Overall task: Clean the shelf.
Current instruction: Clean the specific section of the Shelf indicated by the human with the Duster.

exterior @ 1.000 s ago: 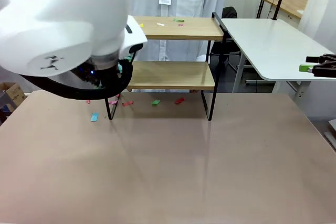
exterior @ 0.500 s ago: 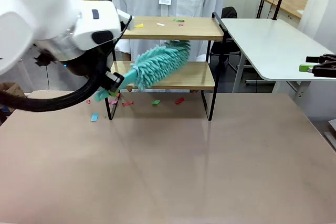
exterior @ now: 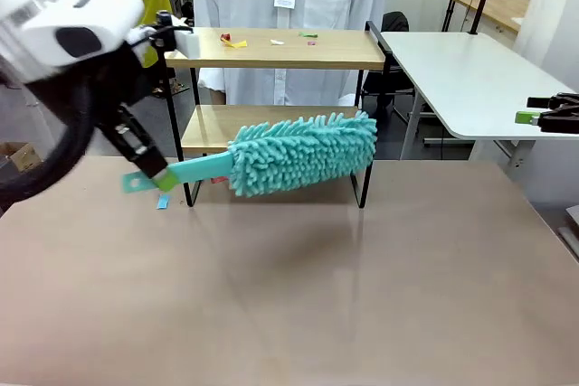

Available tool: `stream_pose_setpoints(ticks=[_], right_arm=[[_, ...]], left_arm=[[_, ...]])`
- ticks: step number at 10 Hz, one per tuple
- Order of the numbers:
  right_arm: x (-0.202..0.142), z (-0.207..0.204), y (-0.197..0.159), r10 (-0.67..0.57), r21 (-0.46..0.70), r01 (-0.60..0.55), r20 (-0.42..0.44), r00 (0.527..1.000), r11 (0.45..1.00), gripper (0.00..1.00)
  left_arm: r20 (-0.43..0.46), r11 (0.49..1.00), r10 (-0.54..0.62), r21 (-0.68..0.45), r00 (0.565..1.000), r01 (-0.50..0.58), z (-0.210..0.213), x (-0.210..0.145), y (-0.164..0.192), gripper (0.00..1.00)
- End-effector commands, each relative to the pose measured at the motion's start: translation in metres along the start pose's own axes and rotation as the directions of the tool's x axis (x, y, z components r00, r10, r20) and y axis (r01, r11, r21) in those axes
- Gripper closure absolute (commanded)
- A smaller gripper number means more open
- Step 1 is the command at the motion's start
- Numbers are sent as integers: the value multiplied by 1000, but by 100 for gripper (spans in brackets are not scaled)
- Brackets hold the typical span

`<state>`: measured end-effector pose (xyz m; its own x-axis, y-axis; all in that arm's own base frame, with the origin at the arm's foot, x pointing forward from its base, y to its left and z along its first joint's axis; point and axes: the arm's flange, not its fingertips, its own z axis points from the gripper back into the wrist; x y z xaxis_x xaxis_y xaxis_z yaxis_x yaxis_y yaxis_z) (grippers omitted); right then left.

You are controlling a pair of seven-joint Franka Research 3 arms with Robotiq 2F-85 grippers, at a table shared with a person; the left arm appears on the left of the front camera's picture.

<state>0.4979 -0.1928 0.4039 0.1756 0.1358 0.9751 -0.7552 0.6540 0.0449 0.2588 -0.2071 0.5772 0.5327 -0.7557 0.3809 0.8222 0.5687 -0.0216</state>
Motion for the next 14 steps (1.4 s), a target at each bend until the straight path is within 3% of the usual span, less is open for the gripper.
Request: stream_pose_setpoints(ticks=[1, 3, 5, 7, 9, 14], right_arm=[[3, 1, 1, 5, -2, -5, -4, 1000, 1000, 0], [3, 1, 1, 5, -2, -5, -4, 1000, 1000, 0], [3, 1, 1, 5, -2, -5, -4, 1000, 1000, 0], [3, 1, 1, 5, -2, -5, -4, 1000, 1000, 0], [3, 1, 1, 5, -2, -5, -4, 1000, 1000, 0], [3, 1, 1, 5, -2, -5, -4, 1000, 1000, 0]], left_arm=[[-101, 999, -34, -18, 994, 32, 34, -15, 6, 87], [-268, 988, -146, -85, 952, 128, 62, -42, 25, 87], [-380, 992, -84, -115, 921, 43, 72, -60, 46, 87], [-457, 989, -134, -122, 879, 87, 77, -74, 54, 87], [-432, 992, -85, -121, 898, 35, 69, -78, 50, 87], [-432, 992, -85, -121, 898, 35, 69, -78, 50, 87]])
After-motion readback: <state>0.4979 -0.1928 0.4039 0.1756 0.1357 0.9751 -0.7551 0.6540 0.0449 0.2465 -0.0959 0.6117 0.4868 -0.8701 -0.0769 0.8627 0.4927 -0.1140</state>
